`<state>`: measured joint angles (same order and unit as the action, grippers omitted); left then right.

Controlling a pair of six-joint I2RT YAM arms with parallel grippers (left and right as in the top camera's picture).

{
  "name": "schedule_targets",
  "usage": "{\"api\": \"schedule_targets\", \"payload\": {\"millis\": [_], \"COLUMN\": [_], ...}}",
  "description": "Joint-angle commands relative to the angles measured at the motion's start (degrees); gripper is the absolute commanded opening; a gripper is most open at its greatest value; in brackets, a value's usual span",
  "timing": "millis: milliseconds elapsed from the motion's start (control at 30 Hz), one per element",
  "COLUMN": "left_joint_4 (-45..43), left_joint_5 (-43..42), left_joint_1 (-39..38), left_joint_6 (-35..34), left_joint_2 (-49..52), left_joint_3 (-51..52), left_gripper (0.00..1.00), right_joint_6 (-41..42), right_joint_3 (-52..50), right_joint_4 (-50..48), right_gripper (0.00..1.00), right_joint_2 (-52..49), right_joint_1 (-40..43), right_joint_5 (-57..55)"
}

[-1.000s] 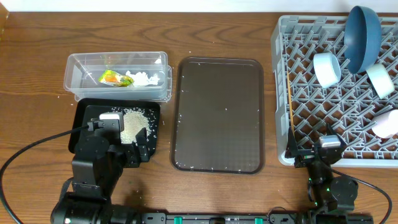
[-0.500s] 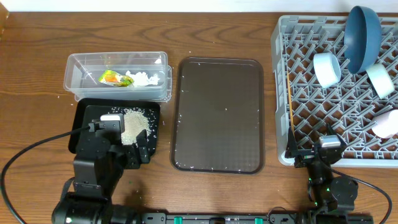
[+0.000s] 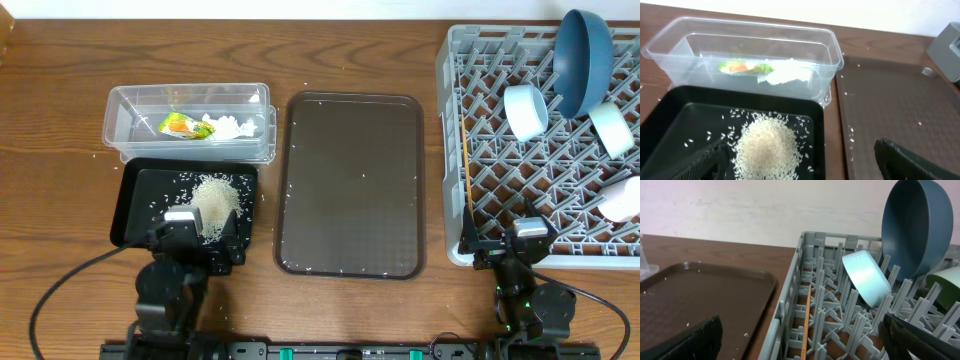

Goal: Sort waste into correct bins and load items into the dishwasher rack

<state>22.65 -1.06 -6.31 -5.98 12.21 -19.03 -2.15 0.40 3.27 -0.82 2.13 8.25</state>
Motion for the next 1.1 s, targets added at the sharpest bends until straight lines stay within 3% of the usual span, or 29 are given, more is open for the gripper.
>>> {"api": "schedule_targets", "payload": {"millis": [0, 333, 567, 1067], "left_joint_4": [-6.1, -27.0, -18.5, -18.6], "left_joint_5": [0.9, 0.2, 0.1, 0.1], "left_joint_1": [0.5, 0.6, 0.7, 0.7], "left_joint_6": [0.4, 3.5, 3.0, 3.0], "left_joint_2": [-5.0, -11.8, -12.1, -12.0], "left_joint_3": [5.9, 18.8, 18.8, 18.8], "left_gripper": [0.94, 0.95, 0.95, 0.95], "right_joint_6": [-0.7, -0.7, -0.7, -0.7], "right_joint_3": [-0.1, -0.1, -0.1, -0.1], "right_joint_4": [0.2, 0.2, 0.2, 0.2], "right_gripper": [0.99, 0.99, 0.99, 0.99], "right_joint_2": [0.5, 0.5, 0.5, 0.5], "right_joint_1": [0.3, 0.3, 0.3, 0.3], "right_joint_5": [0.8, 0.8, 0.8, 0.8]}}
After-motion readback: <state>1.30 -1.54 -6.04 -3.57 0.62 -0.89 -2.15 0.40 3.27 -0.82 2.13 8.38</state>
